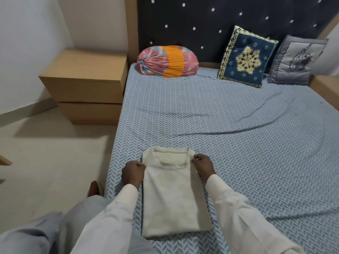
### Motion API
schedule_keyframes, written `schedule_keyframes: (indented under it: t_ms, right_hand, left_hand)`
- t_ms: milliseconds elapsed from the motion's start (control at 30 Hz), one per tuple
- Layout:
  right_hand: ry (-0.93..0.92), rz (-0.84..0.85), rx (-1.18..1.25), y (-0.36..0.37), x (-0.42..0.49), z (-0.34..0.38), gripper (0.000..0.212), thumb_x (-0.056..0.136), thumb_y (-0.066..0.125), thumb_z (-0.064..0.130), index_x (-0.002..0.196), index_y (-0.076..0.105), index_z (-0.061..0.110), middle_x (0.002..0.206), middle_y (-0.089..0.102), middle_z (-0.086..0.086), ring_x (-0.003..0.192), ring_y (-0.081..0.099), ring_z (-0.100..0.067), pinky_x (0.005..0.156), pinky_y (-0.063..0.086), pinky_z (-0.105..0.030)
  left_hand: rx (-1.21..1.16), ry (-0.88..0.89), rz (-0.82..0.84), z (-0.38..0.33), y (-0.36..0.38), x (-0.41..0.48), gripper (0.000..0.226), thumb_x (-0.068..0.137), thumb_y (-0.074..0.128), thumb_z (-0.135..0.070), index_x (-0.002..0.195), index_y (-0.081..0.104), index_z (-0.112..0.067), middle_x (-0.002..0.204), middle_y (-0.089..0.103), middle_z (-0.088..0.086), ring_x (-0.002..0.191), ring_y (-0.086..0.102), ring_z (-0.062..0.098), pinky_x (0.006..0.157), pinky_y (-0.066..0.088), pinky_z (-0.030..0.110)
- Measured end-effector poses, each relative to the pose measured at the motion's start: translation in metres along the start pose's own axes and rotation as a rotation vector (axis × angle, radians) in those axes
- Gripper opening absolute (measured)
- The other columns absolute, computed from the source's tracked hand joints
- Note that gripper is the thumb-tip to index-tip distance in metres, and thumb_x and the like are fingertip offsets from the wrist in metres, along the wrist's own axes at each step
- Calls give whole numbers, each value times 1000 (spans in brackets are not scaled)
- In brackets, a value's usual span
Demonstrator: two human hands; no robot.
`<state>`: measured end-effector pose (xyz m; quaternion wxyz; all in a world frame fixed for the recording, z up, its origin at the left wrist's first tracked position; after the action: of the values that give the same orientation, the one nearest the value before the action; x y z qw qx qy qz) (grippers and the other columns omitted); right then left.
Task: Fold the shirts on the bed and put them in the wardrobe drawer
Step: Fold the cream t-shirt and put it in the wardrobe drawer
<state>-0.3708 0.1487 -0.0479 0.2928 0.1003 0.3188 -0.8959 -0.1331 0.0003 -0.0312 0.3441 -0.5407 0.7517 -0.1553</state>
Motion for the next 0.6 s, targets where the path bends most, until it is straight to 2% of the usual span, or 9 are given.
schedule_keyframes:
  t_ms: [67,133,233,300,333,400,467,533,600]
  right_hand:
    - [28,-12,41,2,7,-6,9,83,63,25,88,70,21,90,70,-1,79,62,-21,67,45,-27]
    - [66,-22,145,1,10,-4,11,82,65,27,88,71,20,88,72,-6,77,63,-23,67,48,-32]
    - [116,13,246,-2,12,8,9,86,70,25,90,68,17,74,61,-4,62,51,-17,55,39,-24]
    - [166,30,247,-1,18,13,10,87,70,17,78,65,15,64,54,-5,58,48,-19,54,37,-22]
    - [178,26,225,1,23,15,16,84,70,15,70,62,15,64,54,-6,62,50,-20,57,38,-25]
    - [195,15,163,5,34,18,22,77,69,16,59,57,15,65,55,-7,70,54,-22,65,42,-31]
    - [187,43,65,10,46,15,25,83,64,15,59,54,18,67,55,-3,71,54,-20,73,46,-33]
    - [206,38,43,11,51,13,15,79,60,13,65,60,14,71,63,-8,69,58,-22,69,50,-37]
    - [205,1,56,10,50,13,10,75,55,10,74,64,13,78,67,-15,70,60,-25,60,46,-34]
  left_hand:
    - [-50,17,-35,-1,-1,1,12,85,64,-24,85,75,-20,99,73,4,97,64,30,77,47,29]
    - [-98,65,-62,-6,-1,1,13,87,64,-26,86,74,-19,96,73,4,95,64,29,75,45,28]
    - [-106,101,-61,-16,1,3,17,88,66,-29,85,73,-14,93,73,7,94,64,30,71,38,26]
    - [-63,105,-46,-21,4,6,18,87,67,-32,81,67,-15,95,71,8,95,64,31,73,43,28]
    - [-33,117,-37,-22,6,10,20,86,67,-35,90,68,-15,101,71,8,99,63,31,78,47,31]
    - [-2,154,12,-23,8,19,41,86,66,-38,122,63,-20,122,66,6,113,60,29,93,48,35]
    - [41,201,51,-27,10,26,48,87,65,-37,132,57,-23,129,62,5,119,57,27,98,45,35]
    - [135,243,59,-31,13,33,32,88,62,-37,116,68,-24,119,66,2,115,56,28,93,47,35]
    - [228,268,48,-36,12,39,18,88,61,-36,97,73,-25,107,67,1,112,53,29,86,44,34]
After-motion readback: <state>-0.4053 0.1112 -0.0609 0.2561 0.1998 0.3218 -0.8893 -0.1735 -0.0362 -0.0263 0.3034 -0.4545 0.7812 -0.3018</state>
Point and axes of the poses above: each hand's wrist, its own x-axis towards the middle knuckle, its own y-axis out of the palm, z = x × y, the point moved 2 cm from there along x, towards the middle knuckle
